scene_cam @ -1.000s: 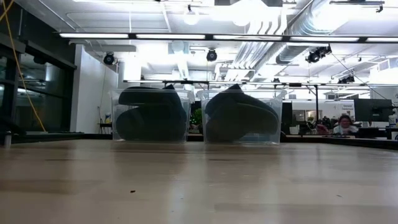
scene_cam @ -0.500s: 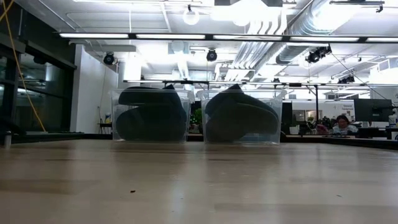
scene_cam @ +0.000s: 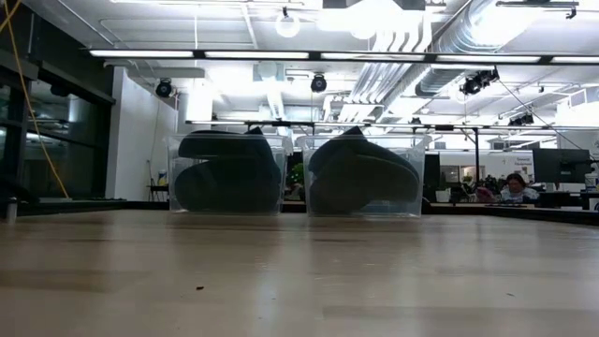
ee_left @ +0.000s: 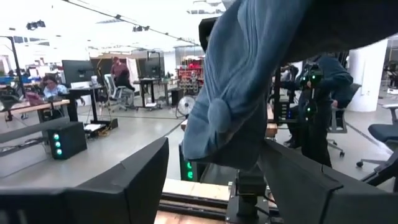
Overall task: Pick and place caps into container
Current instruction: Put the blue cap into the left transparent container
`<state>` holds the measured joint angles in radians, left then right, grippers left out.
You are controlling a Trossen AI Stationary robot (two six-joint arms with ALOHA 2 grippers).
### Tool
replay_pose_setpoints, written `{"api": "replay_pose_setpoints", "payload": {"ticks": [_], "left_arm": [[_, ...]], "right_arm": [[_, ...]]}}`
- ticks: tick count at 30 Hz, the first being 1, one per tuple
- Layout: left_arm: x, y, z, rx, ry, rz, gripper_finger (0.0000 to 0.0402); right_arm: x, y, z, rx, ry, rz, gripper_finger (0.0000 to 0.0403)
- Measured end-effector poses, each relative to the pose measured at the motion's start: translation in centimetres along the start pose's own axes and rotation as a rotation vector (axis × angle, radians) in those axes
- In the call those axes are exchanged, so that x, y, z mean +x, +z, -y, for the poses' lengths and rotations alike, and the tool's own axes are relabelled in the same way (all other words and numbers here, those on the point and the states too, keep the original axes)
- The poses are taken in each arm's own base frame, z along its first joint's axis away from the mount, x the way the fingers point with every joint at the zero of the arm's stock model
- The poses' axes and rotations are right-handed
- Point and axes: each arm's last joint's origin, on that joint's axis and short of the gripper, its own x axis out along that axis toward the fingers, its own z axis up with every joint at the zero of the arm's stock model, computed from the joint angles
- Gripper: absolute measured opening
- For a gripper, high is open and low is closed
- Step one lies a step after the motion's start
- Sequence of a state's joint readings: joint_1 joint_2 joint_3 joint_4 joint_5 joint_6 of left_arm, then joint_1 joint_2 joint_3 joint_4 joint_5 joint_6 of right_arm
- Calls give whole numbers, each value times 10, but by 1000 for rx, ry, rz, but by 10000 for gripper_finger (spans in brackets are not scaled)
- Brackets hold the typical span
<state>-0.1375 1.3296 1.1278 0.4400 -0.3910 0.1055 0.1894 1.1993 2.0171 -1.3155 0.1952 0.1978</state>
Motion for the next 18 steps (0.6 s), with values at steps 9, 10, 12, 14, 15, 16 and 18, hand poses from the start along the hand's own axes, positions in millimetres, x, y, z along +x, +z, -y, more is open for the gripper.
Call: {"api": "replay_pose_setpoints", "payload": {"ticks": [9,10,12,14,15,16,18], "left_arm": [[0,2,0,-5,-13,21,255],[0,3,0,-7,-13,26,255],[0,3,0,-9,-13,31,252],[0,3,0,-9,-13,30,240],[0,3,0,-9,-13,31,230],[0,3,0,-11,-12,34,218],[0,4,0,-13,-16,40,186]], "right_arm": [[30,8,-8,-16,-9,-34,7],[34,9,-9,-24,-10,-39,7],[41,11,-10,-27,-11,-41,7],[46,12,-12,-28,-13,-42,7],[47,12,-12,-29,-18,-45,7],[48,12,-12,-29,-27,-46,7],[49,13,-11,-26,-45,-45,7]]}}
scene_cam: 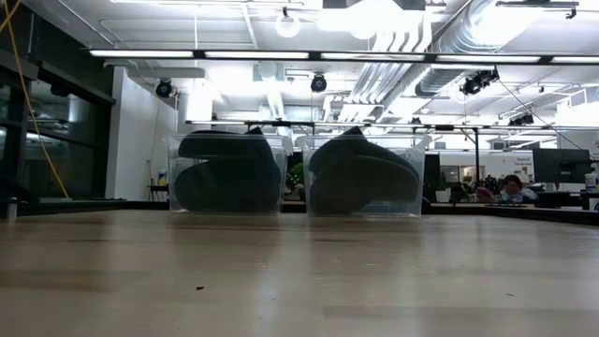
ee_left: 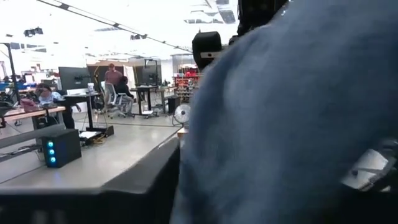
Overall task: Pick and place caps into container
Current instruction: Put the blue cap into the left transparent container
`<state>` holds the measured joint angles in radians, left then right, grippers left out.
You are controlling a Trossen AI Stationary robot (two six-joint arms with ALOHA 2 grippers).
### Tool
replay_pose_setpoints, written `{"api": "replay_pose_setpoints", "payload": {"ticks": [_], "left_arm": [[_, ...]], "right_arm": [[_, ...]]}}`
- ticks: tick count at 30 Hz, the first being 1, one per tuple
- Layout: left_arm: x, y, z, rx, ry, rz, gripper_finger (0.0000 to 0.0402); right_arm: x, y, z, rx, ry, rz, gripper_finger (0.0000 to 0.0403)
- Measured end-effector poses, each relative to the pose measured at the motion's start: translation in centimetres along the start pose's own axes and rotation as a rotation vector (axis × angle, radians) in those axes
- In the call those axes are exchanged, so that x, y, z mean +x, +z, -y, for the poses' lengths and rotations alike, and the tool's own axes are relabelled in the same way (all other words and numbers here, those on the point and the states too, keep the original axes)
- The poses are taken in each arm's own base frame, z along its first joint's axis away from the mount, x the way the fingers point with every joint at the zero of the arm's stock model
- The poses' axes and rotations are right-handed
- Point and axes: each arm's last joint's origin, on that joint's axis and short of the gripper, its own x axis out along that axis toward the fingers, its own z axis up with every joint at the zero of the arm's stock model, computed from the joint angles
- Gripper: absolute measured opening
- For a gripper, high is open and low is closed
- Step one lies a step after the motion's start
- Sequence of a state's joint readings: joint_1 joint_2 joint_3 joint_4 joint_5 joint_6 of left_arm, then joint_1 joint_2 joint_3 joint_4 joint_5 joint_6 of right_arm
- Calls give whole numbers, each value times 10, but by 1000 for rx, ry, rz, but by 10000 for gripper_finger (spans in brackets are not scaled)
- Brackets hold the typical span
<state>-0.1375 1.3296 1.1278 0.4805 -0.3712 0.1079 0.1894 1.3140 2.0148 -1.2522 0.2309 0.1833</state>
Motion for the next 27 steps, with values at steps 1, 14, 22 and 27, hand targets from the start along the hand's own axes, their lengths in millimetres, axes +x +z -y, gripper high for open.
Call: {"api": "replay_pose_setpoints", "payload": {"ticks": [1,14,22,27], "left_arm": [[0,0,0,0,-7,1,167],[0,5,2,-18,-67,55,6],[0,4,1,-17,-36,42,3],[0,4,-1,-26,7,37,2]], "right_arm": [[0,0,0,5,-7,1,7],[1,1,2,67,-90,19,8],[-1,1,4,84,-135,34,79],[-2,1,4,80,-133,35,115]]}}
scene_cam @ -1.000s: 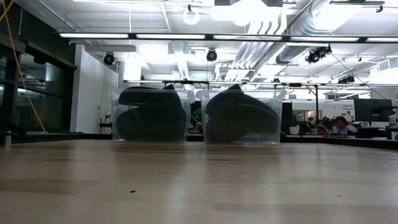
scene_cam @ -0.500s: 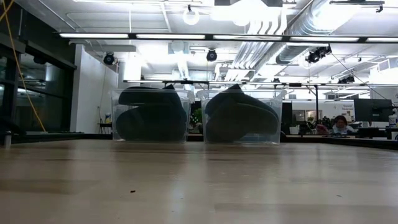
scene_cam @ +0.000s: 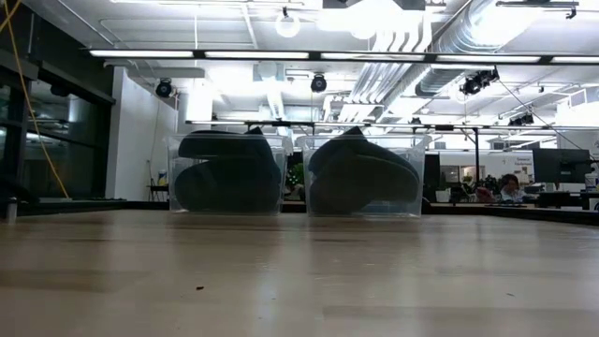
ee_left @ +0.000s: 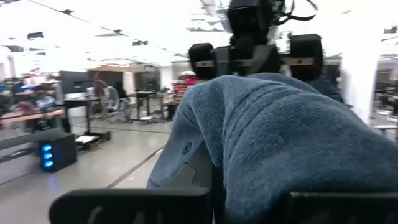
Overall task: Pick and place caps into container
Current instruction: Put the blue cap into the left transparent container
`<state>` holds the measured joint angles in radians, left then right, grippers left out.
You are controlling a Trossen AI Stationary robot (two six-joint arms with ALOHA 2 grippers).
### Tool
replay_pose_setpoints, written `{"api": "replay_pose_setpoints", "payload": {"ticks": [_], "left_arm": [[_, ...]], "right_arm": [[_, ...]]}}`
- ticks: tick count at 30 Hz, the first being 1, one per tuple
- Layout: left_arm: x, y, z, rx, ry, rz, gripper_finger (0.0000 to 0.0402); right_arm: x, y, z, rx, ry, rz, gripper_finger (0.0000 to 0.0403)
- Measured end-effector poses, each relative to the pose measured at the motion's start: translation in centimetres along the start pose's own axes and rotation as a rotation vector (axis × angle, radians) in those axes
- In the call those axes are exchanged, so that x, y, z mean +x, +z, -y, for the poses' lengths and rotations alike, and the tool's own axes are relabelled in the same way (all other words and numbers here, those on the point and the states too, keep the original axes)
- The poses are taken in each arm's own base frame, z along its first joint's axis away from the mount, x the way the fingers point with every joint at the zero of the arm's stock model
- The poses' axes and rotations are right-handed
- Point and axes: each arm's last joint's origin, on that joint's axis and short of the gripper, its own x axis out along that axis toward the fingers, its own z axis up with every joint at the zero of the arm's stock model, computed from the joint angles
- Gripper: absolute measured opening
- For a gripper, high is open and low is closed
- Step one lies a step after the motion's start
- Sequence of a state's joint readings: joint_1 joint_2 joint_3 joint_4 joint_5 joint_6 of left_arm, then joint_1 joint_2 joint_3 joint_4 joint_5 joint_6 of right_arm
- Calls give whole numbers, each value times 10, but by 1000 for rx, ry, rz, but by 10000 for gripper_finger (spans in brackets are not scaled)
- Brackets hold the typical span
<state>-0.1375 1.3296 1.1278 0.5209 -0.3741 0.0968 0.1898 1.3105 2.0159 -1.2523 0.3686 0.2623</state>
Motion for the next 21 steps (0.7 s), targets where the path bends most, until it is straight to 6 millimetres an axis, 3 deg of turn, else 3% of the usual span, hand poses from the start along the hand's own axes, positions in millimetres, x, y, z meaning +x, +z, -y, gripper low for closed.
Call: {"api": "replay_pose_setpoints", "payload": {"ticks": [5,13,21], "left_arm": [[-2,3,-3,3,71,-5,2],[-2,25,-8,66,167,-63,1],[5,50,-8,222,132,-284,0]], "right_arm": [[-11,-4,5,6,7,-3,140],[-32,-13,13,11,92,-29,165],[-12,-16,0,-181,152,-133,163]]}}
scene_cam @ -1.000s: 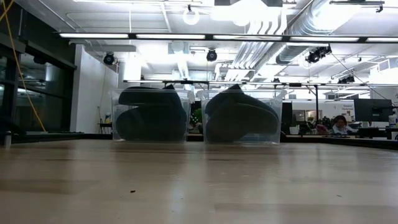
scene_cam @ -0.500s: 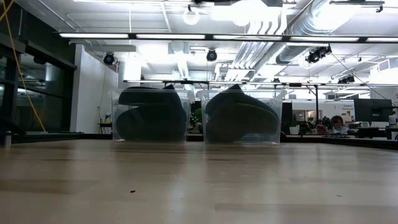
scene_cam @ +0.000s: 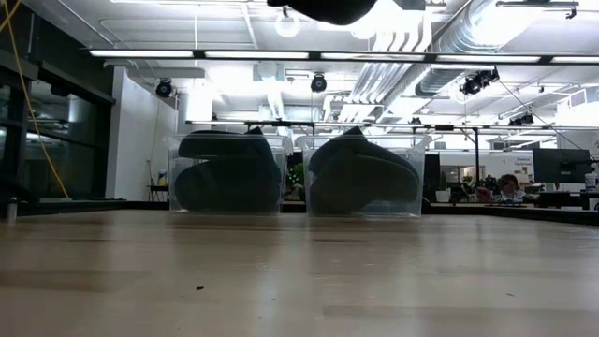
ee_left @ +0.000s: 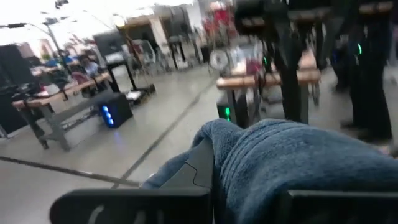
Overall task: Pick and place caps into container
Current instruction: Put the blue cap into the left transparent container
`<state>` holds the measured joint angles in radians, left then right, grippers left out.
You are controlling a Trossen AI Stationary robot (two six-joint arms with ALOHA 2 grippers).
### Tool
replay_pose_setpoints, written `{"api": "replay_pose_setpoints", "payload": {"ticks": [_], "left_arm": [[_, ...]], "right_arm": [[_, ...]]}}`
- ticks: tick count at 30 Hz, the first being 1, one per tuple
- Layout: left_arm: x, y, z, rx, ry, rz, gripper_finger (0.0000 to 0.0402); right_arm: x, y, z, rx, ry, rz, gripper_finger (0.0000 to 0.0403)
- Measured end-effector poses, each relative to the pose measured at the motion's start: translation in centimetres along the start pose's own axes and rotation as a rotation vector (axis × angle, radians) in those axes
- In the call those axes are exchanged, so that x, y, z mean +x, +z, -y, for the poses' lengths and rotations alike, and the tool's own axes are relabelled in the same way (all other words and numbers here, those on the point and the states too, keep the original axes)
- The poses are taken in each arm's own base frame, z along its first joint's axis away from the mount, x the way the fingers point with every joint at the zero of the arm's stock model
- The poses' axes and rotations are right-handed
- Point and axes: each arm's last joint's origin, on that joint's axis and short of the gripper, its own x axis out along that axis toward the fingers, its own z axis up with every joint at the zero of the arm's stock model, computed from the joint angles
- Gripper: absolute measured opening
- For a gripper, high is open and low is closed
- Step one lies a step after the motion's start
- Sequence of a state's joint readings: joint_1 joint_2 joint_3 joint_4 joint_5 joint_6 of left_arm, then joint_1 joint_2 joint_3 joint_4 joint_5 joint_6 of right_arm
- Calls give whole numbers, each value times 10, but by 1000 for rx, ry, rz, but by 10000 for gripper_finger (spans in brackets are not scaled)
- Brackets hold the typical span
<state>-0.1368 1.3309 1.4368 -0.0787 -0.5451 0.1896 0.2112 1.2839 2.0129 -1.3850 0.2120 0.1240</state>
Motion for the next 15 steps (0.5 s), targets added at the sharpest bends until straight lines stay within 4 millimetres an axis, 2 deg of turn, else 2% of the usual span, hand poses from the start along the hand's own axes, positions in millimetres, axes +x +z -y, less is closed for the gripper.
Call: {"api": "replay_pose_setpoints", "payload": {"ticks": [4,8,15], "left_arm": [[-2,10,-2,67,-36,-60,0],[-7,18,-9,90,16,-106,0],[-2,25,-21,155,23,-181,0]], "right_arm": [[14,2,-2,-110,-109,-49,164],[31,8,-5,-194,-240,-68,165],[67,13,-12,-316,-303,-181,172]]}}
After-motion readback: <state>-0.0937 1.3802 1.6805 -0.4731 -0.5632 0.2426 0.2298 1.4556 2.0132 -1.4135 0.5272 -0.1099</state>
